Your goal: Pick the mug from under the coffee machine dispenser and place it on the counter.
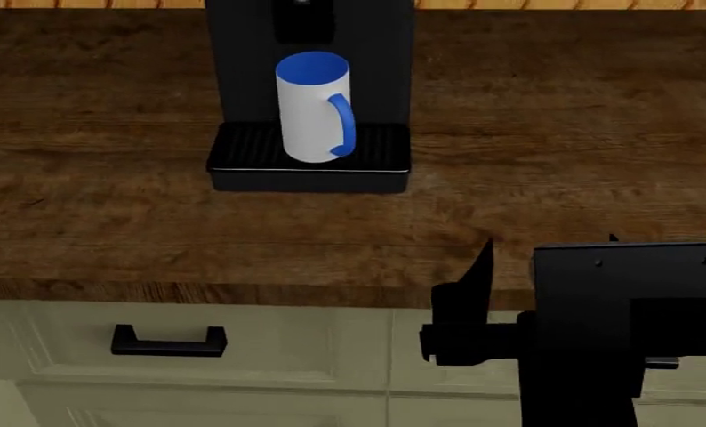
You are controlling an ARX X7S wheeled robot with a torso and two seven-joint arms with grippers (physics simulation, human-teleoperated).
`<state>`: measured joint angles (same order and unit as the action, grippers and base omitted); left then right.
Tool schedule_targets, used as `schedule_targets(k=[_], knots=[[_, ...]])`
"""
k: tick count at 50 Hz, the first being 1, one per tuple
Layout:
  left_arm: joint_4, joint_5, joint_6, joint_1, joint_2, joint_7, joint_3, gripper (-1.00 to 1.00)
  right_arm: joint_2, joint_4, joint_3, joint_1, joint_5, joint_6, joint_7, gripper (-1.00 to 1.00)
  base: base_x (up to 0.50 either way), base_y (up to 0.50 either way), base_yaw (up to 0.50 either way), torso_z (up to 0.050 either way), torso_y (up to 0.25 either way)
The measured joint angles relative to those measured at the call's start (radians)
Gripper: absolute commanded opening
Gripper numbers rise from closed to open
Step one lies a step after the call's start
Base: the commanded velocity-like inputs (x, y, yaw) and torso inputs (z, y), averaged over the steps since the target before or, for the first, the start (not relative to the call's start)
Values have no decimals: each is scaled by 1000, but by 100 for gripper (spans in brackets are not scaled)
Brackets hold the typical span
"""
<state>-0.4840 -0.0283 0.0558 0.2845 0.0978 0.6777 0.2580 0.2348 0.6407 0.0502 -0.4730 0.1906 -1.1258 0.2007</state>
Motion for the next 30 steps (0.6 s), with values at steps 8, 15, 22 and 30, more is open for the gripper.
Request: schedule_targets(k=[8,15,22,30], knots=[[-1,14,23,-9,14,9,-18,100,2,-2,-3,-3,6,7,-1,100,315,429,0,0,0],[2,16,30,-13,23,16,-29,100,3,4,-11,-2,15,13,-3,100,436,214,0,0,0],[5,15,32,-15,31,23,-36,100,1,10,-24,7,23,20,-4,100,438,20,0,0,2],[7,16,32,-17,40,29,-46,100,0,19,-43,20,32,26,-4,100,426,-49,0,0,0]])
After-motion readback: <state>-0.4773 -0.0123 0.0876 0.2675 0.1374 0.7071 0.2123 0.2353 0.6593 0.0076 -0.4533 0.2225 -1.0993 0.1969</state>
